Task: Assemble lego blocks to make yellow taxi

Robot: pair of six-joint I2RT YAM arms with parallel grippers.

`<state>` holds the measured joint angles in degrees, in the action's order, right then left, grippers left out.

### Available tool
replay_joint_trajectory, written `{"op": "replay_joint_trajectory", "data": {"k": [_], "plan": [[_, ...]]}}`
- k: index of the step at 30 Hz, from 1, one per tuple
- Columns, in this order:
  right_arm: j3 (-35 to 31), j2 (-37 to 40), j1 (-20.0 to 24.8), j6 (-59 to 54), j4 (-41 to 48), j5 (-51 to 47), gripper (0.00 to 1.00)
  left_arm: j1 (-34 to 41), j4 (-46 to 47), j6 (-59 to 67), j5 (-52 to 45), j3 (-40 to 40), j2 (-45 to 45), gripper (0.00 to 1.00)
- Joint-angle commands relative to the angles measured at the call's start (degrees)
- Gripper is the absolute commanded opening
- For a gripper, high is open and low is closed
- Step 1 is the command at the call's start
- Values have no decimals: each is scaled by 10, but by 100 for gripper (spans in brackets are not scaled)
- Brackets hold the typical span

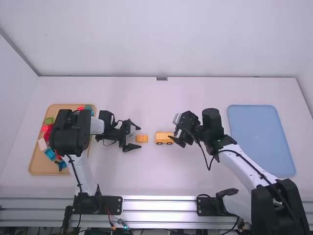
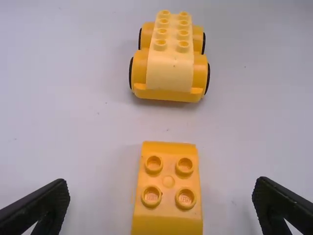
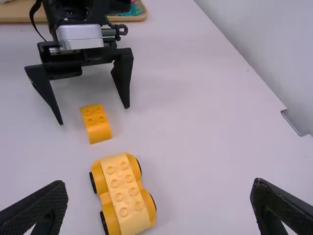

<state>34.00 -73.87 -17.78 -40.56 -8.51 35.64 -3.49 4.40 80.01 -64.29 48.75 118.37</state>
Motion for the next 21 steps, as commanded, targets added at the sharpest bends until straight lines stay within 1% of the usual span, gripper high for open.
{"op": "replay_joint_trajectory", "data": {"k": [1, 2, 4, 5, 6, 8, 10, 13, 15, 16, 18, 19, 20, 21], "plan": [[-7, -25, 2, 0, -6, 8, 98, 2, -2, 4, -12, 3, 7, 97], [-7, -36, 2, 0, -13, 10, 99, 2, -7, 4, -7, 2, 7, 90], [-7, -56, 2, -3, -27, 21, 99, 6, -17, 4, -7, -5, 7, 85], [-7, -64, 2, -8, -32, 25, 99, 6, -24, 4, -6, -9, 7, 81], [-7, -73, 2, -17, -36, 35, 99, 6, -35, 4, -6, -15, 7, 75], [-7, -84, 7, -30, -40, 52, 98, 5, -50, 4, -7, -25, 7, 72], [-7, -92, 17, -30, -47, 74, 99, 6, -62, 4, -6, -35, 7, 72], [-7, -94, 33, -30, -47, 104, 98, 9, -76, 4, -5, -44, 7, 66], [-7, -94, 48, -30, -43, 126, 99, 8, -87, 4, -1, -49, 7, 58], [-7, -94, 51, -30, -43, 129, 99, 9, -88, 4, -1, -50, 7, 58], [-7, -94, 60, -30, -38, 139, 99, 8, -87, 4, 6, -50, 7, 51], [-7, -94, 64, -30, -36, 141, 98, 9, -80, 4, 9, -47, 7, 45], [-7, -94, 65, -30, -35, 140, 99, 10, -77, 4, 10, -46, 7, 42], [-7, -94, 66, -30, -34, 140, 99, 11, -76, 4, 9, -45, 7, 36]]}}
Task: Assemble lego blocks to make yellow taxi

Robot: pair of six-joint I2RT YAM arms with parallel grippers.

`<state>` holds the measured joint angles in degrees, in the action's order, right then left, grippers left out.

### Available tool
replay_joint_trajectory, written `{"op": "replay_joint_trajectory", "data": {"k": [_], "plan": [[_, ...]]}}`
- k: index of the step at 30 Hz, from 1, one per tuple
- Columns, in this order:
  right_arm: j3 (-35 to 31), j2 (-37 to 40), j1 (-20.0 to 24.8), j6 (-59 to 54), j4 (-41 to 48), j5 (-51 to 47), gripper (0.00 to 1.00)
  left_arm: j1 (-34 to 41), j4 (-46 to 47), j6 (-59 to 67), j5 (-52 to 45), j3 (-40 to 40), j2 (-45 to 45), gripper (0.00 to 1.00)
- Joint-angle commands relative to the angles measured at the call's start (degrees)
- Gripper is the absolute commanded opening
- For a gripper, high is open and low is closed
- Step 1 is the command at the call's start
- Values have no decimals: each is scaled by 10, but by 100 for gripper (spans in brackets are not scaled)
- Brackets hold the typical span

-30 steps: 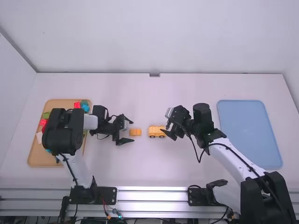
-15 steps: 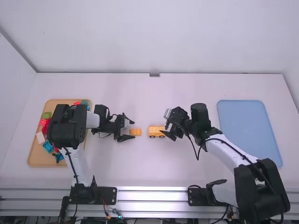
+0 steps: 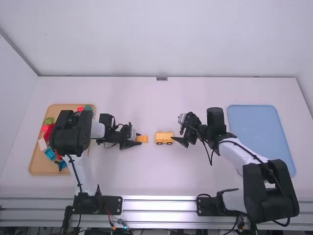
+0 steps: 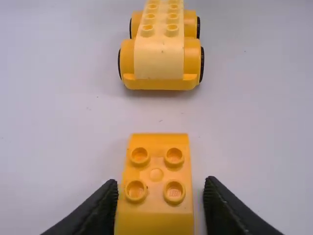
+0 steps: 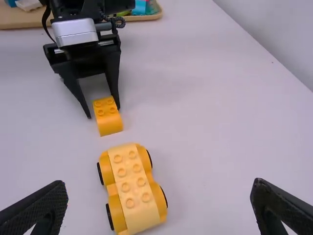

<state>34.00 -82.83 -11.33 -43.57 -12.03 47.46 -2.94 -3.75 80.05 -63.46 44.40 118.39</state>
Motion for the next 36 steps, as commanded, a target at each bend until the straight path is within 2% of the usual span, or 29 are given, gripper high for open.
{"op": "replay_joint_trajectory", "data": {"k": [1, 2, 7, 12, 14, 18, 21, 26, 31, 36], "plan": [[-7, -4, 1, 0, 5, 22, 99, 7, 1, 4, 0, -2, 7, 23], [-7, -4, 0, 0, 7, 20, 99, 7, -4, 4, -2, -2, 7, 17], [-7, -13, 1, -1, 16, 1, 99, 7, -16, 3, -2, -2, 6, 12], [-7, -71, 2, -85, 18, 14, 99, 7, 19, 3, -27, 11, -17, 11], [-7, -99, 2, -120, 9, 41, 99, 7, 29, 3, -35, 14, -25, 15], [-6, -165, 1, -159, -36, 87, 99, 7, 33, -14, -34, 17, -44, 17], [-7, -212, 2, -177, -79, 108, 98, 7, 23, -72, -31, 17, -63, 21], [-7, -271, 2, -182, -148, 144, 99, 16, 28, -97, -33, 17, -96, 19], [5, -342, 1, -154, -255, 166, 98, 69, 23, -139, 18, 17, -127, 15], [51, -398, -10, -132, -263, 176, 98, 119, -15, -198, 24, 17, -134, 8]]}}
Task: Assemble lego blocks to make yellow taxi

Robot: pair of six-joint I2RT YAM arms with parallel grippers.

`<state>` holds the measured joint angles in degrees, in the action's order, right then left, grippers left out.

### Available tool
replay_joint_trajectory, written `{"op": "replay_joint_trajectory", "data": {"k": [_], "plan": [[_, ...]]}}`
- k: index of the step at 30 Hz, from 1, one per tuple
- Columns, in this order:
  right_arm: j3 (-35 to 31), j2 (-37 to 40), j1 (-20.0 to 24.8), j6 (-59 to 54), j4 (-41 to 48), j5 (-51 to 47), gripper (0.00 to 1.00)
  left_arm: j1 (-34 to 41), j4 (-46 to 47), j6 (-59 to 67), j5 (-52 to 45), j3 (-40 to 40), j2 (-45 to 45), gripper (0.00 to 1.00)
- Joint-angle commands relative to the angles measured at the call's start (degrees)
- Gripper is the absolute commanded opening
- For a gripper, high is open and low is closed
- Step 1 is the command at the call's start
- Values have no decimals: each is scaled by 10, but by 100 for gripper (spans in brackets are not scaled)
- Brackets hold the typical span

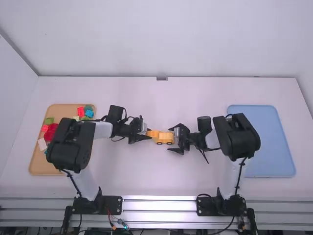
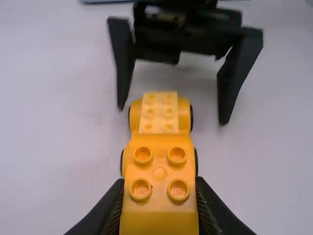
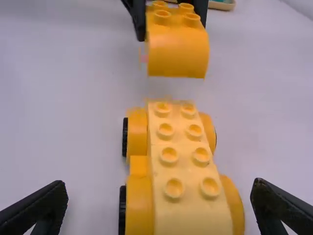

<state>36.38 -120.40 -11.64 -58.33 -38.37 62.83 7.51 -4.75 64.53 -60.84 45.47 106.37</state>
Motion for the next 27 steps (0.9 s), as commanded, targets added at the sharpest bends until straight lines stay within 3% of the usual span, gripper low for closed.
{"op": "replay_joint_trajectory", "data": {"k": [1, 10, 12, 16, 19, 22, 27], "plan": [[31, -26, -9, 15, 0, 25, 99, 16, -8, -47, -2, 6, -14, 7], [56, -48, -12, 15, 0, 46, 96, 43, -59, -118, 5, 6, -14, 4], [56, -48, -12, 15, 3, 37, 89, 53, -75, -140, 28, 3, -12, 3], [56, -48, -16, 13, 18, 19, 86, 62, -105, -162, 28, -2, -6, 2], [56, -48, -26, 11, 28, 0, 69, 71, -115, -178, 33, -2, -1, 2], [56, -48, -26, 13, 28, 2, 61, 75, -112, -176, 33, -2, -1, 2], [56, -48, -26, 15, 28, 2, 54, 75, -115, -176, 35, -6, -1, 2]]}}
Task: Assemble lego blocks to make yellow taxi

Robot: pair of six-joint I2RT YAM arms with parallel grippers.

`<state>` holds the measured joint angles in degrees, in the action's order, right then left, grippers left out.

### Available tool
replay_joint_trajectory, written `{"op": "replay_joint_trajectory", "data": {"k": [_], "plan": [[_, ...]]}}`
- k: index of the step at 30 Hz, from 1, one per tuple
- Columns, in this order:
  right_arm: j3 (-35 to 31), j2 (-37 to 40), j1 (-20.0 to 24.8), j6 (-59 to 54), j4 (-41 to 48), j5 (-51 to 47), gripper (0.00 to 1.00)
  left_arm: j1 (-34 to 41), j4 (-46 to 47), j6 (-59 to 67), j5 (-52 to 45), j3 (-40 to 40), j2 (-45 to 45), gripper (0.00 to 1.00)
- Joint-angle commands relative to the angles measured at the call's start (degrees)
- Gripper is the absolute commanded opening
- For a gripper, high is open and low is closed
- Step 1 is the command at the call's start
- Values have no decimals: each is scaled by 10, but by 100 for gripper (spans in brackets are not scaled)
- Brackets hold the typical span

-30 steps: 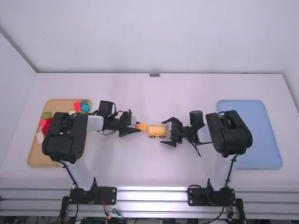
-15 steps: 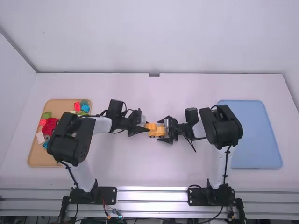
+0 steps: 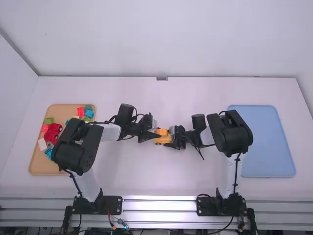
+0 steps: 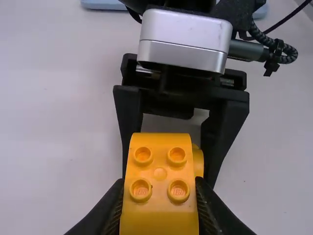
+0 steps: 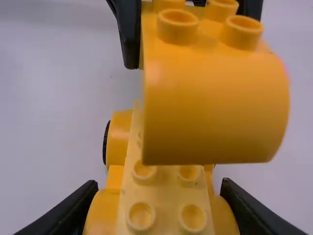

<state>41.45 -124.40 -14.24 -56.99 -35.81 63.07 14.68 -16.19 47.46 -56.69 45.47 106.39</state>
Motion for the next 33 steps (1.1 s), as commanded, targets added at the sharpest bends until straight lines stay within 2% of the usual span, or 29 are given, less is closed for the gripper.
{"op": "replay_joint_trajectory", "data": {"k": [1, 10, 33], "plan": [[5, -8, 0, 2, 2, 0, 54, 3, -3, -5, -6, -9, -1, 2], [5, -8, -9, 2, 3, -1, 53, 3, -54, -5, -31, -20, 44, 2], [5, -8, -8, 2, 3, 1, 53, 3, -78, 19, -37, -25, 87, 2]]}}
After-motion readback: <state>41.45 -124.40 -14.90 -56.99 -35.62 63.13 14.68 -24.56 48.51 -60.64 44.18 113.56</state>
